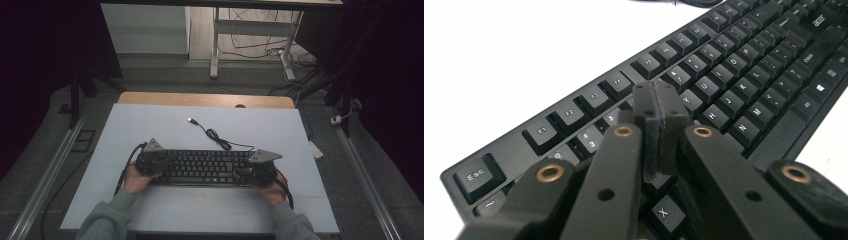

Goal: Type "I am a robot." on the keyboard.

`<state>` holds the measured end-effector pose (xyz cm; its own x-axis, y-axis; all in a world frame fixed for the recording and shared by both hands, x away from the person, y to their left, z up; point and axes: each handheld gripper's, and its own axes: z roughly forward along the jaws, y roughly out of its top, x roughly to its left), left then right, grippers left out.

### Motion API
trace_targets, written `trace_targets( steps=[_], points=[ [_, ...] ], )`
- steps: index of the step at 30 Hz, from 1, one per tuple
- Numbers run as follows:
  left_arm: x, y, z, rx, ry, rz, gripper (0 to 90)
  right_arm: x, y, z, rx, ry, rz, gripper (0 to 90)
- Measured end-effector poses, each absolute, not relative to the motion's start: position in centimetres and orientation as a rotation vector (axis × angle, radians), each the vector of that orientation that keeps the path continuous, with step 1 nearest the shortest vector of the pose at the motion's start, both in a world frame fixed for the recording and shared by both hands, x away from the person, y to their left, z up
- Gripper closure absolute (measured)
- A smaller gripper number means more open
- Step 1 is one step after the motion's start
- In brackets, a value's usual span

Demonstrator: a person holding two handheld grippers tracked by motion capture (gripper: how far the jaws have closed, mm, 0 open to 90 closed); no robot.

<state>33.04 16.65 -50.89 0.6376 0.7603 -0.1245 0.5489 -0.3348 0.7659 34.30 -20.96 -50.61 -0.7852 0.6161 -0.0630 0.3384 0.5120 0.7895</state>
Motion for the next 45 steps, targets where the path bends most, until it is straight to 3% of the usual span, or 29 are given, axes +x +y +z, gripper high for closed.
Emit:
trace_targets(
  steps=[6,16,22,45],
  points=[
    [32.8,17.1,-50.6,2.028,1.015,0.313,84.0,34.3,-21.0,-50.6,0.799,2.422,1.157,51.7],
    [32.3,17.6,-50.2,2.015,1.023,0.304,59.7,34.3,-21.0,-50.6,0.797,2.423,1.156,51.7],
    [32.2,17.8,-50.2,2.006,1.045,0.314,49.7,34.3,-21.0,-50.6,0.798,2.422,1.156,51.7],
    [32.2,17.6,-50.5,2.039,1.049,0.317,43.1,34.2,-20.9,-50.5,0.793,2.419,1.165,51.6]
  ],
)
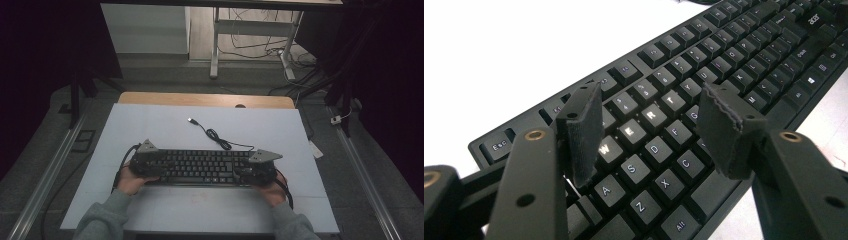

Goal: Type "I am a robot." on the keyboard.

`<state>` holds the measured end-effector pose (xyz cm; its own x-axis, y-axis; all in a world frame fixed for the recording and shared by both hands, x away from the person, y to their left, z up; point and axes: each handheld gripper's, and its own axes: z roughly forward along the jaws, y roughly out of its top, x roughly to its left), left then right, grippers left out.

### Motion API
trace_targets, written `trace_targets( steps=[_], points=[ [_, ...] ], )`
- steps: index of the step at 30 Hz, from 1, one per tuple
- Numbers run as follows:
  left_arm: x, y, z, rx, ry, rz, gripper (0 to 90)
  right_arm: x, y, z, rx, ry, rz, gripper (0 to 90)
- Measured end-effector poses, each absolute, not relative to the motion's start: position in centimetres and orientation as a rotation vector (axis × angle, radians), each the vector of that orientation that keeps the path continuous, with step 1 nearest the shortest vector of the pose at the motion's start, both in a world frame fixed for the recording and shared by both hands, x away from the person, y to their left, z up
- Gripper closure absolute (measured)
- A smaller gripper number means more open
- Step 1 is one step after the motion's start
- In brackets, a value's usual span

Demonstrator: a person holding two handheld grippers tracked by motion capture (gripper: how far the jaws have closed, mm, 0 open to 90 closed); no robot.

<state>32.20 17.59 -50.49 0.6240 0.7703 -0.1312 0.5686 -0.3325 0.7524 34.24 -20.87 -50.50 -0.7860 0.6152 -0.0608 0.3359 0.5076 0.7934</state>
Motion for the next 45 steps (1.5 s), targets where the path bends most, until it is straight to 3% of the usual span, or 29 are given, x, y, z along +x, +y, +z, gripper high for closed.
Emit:
trace_targets(
  steps=[29,35,42,45],
  points=[
    [32.3,17.3,-50.7,2.053,1.052,0.315,41.9,34.7,-16.8,-49.8,0.752,2.445,1.273,55.9],
    [32.3,17.3,-50.7,2.053,1.055,0.314,41.9,35.2,-15.6,-49.6,0.740,2.464,1.272,66.4],
    [32.4,17.2,-50.8,2.053,1.055,0.313,41.8,36.2,-14.0,-49.7,0.737,2.517,1.290,88.1],
    [32.4,17.2,-50.8,2.054,1.053,0.311,41.8,36.4,-13.2,-49.8,0.731,2.541,1.278,89.3]
  ],
)
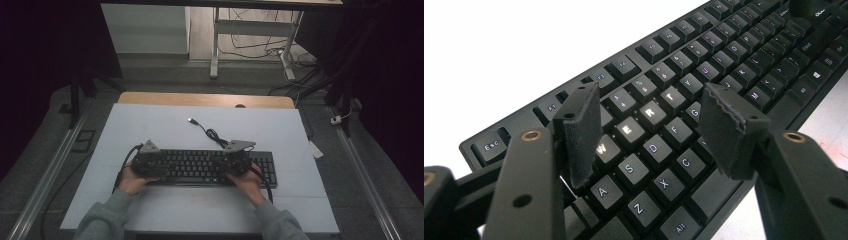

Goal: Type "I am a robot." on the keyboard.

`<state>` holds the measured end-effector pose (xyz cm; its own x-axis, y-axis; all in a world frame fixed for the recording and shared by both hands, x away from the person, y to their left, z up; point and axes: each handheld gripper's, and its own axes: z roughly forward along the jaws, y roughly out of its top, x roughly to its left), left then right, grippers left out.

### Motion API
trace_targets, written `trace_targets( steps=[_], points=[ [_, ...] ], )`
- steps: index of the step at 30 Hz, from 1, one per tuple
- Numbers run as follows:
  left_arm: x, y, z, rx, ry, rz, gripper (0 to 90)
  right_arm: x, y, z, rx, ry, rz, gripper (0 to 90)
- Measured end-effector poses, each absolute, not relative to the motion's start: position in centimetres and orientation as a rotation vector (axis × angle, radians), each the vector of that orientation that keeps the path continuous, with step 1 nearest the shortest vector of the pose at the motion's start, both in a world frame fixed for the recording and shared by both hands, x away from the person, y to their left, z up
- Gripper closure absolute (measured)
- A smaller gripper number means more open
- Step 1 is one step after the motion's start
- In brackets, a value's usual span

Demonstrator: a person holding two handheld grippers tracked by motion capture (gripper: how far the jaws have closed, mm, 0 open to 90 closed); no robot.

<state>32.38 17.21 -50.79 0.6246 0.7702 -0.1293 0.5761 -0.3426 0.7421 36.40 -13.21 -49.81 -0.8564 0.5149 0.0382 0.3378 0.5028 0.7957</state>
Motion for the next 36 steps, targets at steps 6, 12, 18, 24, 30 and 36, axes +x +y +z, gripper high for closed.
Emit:
trace_targets(
  steps=[6,12,18,24,30,36],
  points=[
    [32.4,17.1,-50.8,2.061,1.050,0.309,41.6,36.8,-11.5,-50.4,0.700,2.575,1.229,89.4],
    [32.4,17.2,-50.8,2.060,1.054,0.309,41.3,37.3,-10.3,-50.9,0.704,2.592,1.187,89.3],
    [32.4,17.3,-50.8,2.061,1.054,0.310,41.1,37.7,-10.0,-51.3,0.719,2.598,1.175,89.3],
    [32.4,17.3,-50.9,2.065,1.053,0.308,40.9,37.8,-9.8,-51.4,0.718,2.599,1.161,89.3],
    [32.4,17.3,-50.9,2.068,1.052,0.309,40.8,37.8,-9.8,-51.5,0.718,2.598,1.161,89.3],
    [32.4,17.2,-50.9,2.072,1.052,0.309,40.5,37.8,-9.8,-51.5,0.721,2.597,1.170,89.3]
  ],
)
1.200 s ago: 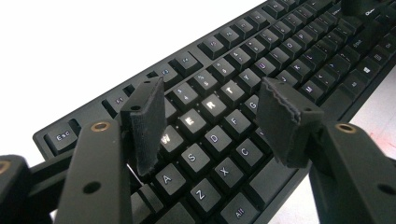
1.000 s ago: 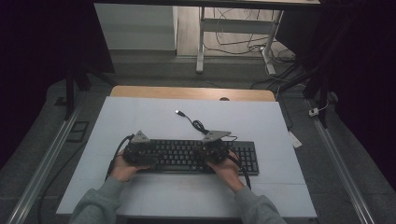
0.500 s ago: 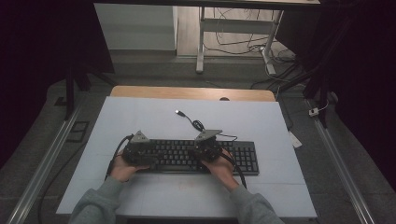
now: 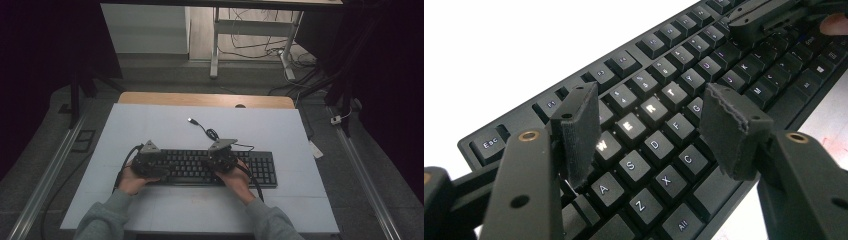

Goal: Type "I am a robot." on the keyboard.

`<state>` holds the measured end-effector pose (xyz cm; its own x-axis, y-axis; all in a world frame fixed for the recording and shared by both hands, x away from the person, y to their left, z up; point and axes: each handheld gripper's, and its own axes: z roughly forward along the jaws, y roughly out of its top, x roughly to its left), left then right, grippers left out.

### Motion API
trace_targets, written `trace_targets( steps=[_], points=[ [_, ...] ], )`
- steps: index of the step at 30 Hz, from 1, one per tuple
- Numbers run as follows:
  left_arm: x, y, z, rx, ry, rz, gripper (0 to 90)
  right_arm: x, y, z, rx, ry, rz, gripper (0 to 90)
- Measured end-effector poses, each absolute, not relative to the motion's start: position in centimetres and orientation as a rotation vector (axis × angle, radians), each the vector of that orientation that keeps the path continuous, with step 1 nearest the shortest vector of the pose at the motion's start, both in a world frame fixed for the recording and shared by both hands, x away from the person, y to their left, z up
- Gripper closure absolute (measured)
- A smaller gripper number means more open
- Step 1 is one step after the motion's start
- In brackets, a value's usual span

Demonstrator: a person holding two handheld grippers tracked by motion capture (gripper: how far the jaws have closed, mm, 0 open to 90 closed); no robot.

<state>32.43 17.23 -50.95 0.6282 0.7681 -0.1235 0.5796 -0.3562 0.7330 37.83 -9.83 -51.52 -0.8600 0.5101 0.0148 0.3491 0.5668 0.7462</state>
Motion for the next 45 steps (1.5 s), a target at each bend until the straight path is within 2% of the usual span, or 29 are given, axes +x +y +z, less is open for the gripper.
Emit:
trace_targets(
  steps=[19,32,41,45],
  points=[
    [32.4,17.3,-50.8,2.068,1.050,0.319,40.3,37.5,-10.0,-51.1,0.708,2.575,1.176,89.4],
    [32.3,17.5,-50.8,2.063,1.053,0.324,40.3,36.5,-13.2,-50.0,0.735,2.520,1.228,89.2],
    [32.3,17.6,-50.7,2.059,1.055,0.333,39.9,35.2,-16.9,-49.8,0.753,2.480,1.235,63.6],
    [32.3,17.5,-50.8,2.059,1.055,0.335,39.5,34.8,-18.1,-50.0,0.760,2.470,1.235,56.6]
  ],
)
